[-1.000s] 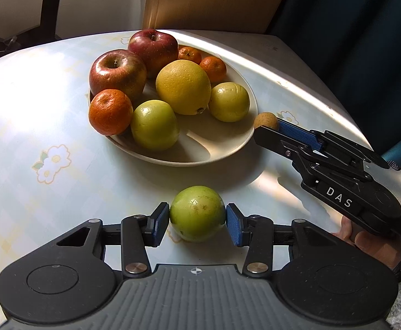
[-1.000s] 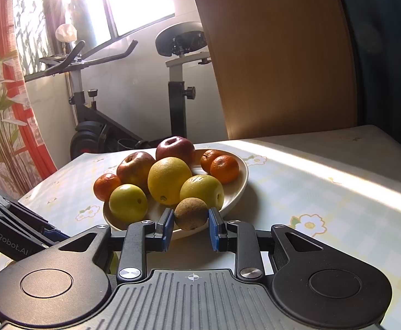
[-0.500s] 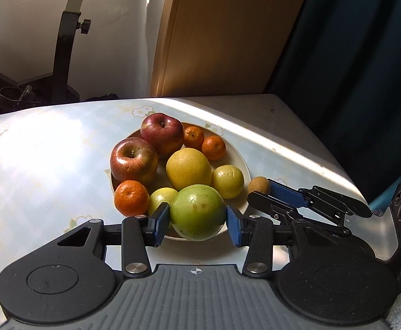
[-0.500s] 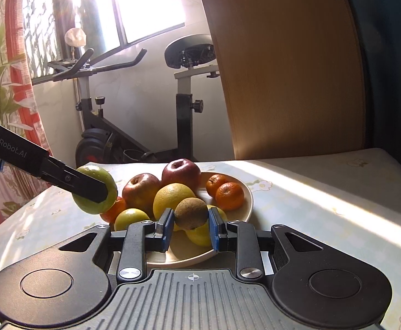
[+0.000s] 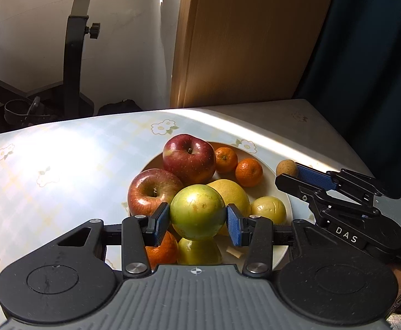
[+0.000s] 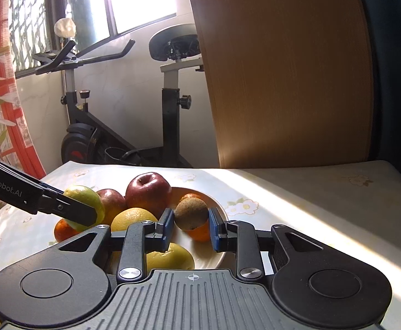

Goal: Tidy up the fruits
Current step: 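Lower the green apple and kiwi onto the plate and open both grippers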

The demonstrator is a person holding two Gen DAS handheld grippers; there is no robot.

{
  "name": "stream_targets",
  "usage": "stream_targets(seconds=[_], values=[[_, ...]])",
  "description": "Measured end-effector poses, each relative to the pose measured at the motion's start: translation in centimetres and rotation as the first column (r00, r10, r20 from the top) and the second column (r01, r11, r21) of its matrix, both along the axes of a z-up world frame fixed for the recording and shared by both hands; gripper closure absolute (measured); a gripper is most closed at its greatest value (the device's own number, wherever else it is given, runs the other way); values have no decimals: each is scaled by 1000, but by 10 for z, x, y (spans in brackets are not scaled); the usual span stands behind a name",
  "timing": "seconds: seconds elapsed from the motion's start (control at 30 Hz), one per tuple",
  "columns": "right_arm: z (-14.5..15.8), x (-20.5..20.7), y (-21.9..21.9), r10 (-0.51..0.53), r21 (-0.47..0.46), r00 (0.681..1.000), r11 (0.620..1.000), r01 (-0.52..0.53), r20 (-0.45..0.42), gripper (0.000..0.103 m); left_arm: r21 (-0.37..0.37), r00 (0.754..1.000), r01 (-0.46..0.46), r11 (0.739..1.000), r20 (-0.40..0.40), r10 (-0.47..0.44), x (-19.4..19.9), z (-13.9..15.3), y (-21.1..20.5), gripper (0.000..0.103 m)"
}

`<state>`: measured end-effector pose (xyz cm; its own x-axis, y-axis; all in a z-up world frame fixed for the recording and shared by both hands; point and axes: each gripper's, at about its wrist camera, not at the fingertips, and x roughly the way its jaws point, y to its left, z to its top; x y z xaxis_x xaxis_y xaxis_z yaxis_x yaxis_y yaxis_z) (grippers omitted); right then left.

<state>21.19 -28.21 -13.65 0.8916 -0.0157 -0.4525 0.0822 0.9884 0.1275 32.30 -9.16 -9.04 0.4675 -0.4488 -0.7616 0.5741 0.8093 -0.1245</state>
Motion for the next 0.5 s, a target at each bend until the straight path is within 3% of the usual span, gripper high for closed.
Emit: stream_targets(seconds=[0.27,0.5], values=[[-10,19,2,19,12,999,1000,-18,-45,78,-24,999,-6,1000,-52,4,9,-6,3,56],[-9,19,2,15,30,998,999,-13,-56,73,-40,999,-7,999,-47,5,10,-6,1,56]])
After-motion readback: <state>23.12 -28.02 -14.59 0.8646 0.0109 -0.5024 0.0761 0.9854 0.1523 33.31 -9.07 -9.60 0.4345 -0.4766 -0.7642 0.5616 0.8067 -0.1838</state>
